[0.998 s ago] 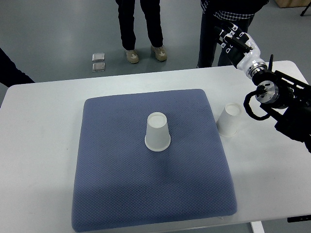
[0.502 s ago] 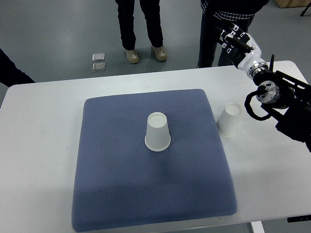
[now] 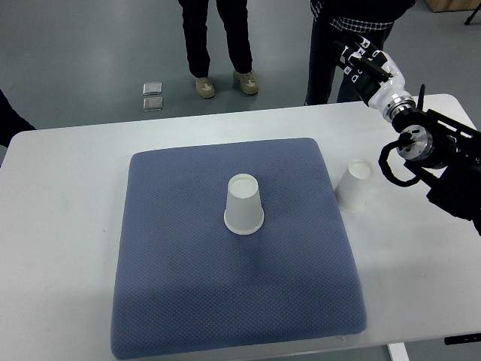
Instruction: Stack paper cups
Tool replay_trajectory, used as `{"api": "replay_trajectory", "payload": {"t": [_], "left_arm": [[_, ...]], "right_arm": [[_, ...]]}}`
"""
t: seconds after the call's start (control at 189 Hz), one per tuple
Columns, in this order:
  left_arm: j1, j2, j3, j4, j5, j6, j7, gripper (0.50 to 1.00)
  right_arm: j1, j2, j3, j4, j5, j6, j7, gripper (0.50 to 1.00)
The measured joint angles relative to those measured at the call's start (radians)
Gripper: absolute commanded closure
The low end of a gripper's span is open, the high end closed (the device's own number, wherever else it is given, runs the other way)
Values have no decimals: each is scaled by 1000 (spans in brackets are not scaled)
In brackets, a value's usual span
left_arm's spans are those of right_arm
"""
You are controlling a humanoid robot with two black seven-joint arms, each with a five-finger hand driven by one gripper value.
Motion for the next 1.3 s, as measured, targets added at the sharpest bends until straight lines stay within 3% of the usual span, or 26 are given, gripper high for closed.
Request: {"api": "replay_trajectory", "payload": {"t": [0.454, 0.618, 0.787, 0.945, 1.125, 1.299], "left_arm": [[0, 0, 0, 0, 0, 0, -1, 500], [0, 0, 0, 0, 0, 0, -1, 500], [0, 0, 0, 0, 0, 0, -1, 500], [0, 0, 0, 0, 0, 0, 0, 500], [0, 0, 0, 0, 0, 0, 0, 500], [0, 0, 0, 0, 0, 0, 0, 500]], "right_arm": [[20, -27, 0, 10, -10, -10, -4, 587], [51, -93, -8, 31, -66, -2, -11, 589], [68, -214, -19, 104, -284, 21, -16, 589], [69, -347, -21, 186, -525, 92, -40, 589], [68, -494, -51, 300, -799, 238, -49, 589], [66, -577, -64, 390, -1074, 346, -45, 589]]}}
